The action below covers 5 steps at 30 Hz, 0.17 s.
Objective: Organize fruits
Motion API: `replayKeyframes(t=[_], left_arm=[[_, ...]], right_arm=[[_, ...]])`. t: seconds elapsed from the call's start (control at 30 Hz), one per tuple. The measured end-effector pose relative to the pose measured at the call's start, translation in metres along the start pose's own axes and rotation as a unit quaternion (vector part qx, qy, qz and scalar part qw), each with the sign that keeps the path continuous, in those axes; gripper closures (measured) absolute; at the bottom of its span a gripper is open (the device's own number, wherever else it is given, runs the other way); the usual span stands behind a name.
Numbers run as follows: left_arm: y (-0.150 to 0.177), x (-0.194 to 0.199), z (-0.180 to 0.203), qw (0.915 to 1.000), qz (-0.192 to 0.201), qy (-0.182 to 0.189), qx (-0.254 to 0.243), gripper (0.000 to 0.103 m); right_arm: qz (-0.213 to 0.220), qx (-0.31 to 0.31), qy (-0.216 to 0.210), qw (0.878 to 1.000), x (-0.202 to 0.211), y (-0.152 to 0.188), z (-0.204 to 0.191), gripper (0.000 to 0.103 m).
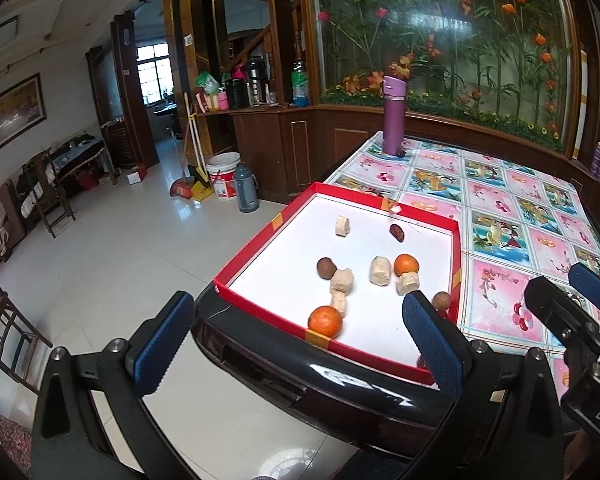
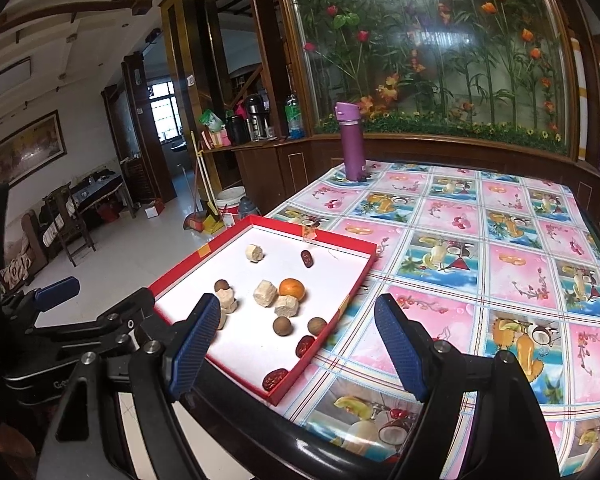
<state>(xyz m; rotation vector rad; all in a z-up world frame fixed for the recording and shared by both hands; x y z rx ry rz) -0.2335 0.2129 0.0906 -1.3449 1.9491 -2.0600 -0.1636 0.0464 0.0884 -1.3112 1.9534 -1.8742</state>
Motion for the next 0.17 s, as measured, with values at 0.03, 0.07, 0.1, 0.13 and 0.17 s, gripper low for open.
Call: replayKeyframes(t=[0.03, 0.07, 0.1, 0.13, 0.17], left_arm=[[-0.002, 0.000, 0.002, 1.0000, 0.003, 0.008, -0.001, 0.000], [-0.004, 0.001, 0.004, 0.9998, 0.009, 0.016, 0.000, 0.000], [-0.006, 0.002, 0.006, 0.9997, 0.016, 0.017, -0.001, 0.000], [-0.008, 0.002, 0.008, 0.9997, 0.019, 0.016, -0.005, 0.000], [-0.010, 0.000, 0.012, 0.9996, 0.017, 0.017, -0.010, 0.000]], right_arm=[[0.001, -0.002, 0.003, 1.000, -0.002, -0.001, 0.002, 0.024], [0.002, -0.005, 0.005, 1.000, -0.003, -0.003, 0.005, 0.024], [0.002, -0.009, 0.007, 1.000, -0.004, -0.005, 0.008, 0.024], [0.003, -0.012, 0.010, 1.000, -0.004, -0.007, 0.012, 0.024], [0.005, -0.016, 0.015, 1.000, -0.004, -0.009, 0.018, 0.024]])
Point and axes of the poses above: each gripper's, at about its wrist camera, not at the fingertips, and x roughly against the way its jaws point, z to its right, y to its underside, the point moved 5 cm from there along -x, roughly the way its jaws point, and after that the axes turned 6 degrees about -y, right-handed, at the moved point
